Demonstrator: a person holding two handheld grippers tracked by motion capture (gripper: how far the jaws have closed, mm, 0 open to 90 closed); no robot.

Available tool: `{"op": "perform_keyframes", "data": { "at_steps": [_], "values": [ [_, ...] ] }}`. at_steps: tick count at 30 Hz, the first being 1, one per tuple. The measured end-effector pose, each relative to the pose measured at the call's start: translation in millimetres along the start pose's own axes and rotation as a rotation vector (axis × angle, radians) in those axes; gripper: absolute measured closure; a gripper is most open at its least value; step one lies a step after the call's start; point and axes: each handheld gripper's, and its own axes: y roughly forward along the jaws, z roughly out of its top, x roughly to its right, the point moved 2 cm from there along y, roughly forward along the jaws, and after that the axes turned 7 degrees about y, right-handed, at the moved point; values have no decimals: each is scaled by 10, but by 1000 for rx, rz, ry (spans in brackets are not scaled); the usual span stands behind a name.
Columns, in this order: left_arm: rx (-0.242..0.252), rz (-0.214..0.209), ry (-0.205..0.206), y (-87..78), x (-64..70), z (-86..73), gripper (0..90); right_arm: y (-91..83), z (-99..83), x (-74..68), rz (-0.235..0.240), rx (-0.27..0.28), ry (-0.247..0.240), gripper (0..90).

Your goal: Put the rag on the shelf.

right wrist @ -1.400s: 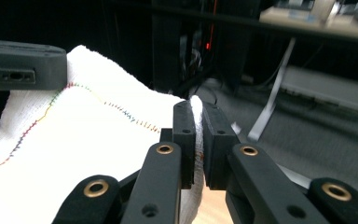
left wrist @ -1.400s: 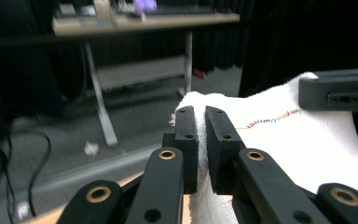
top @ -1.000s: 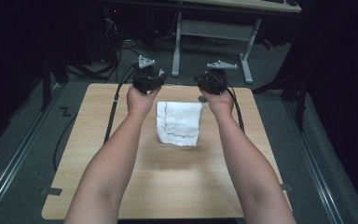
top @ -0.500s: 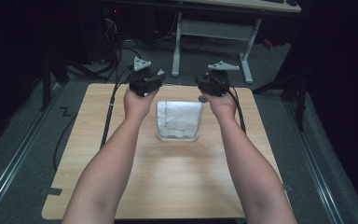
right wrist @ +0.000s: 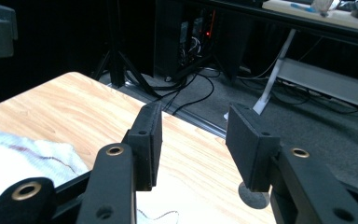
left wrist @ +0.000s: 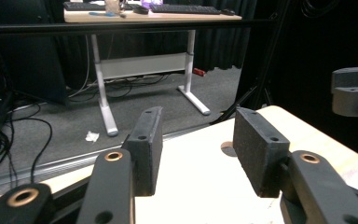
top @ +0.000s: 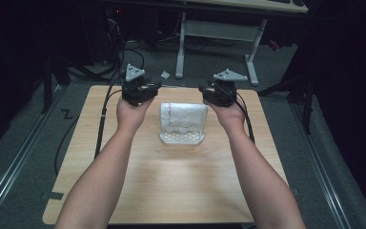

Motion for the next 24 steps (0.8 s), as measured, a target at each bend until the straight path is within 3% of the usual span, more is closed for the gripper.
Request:
{"op": "perform_keyframes", "data": {
  "at_steps": [4,7,10,14,18,24],
  "values": [
    [6,-21,-6,-154,-1,-19,512,-157,-72,-55,2,10,-22,545],
    [34,-24,21,-303,32,-36,512,-237,-94,-79,0,15,-36,539],
    [50,-49,13,-519,78,-108,496,-423,-153,-105,1,22,-37,522],
    [52,-60,25,-663,130,-198,485,-550,-228,-118,-7,34,-49,516],
    [33,-79,29,-815,208,-385,477,-708,-379,-118,-13,32,-52,502],
    [-18,-105,36,-962,317,-778,468,-804,-584,-150,-10,6,-64,481]
  ]
}}
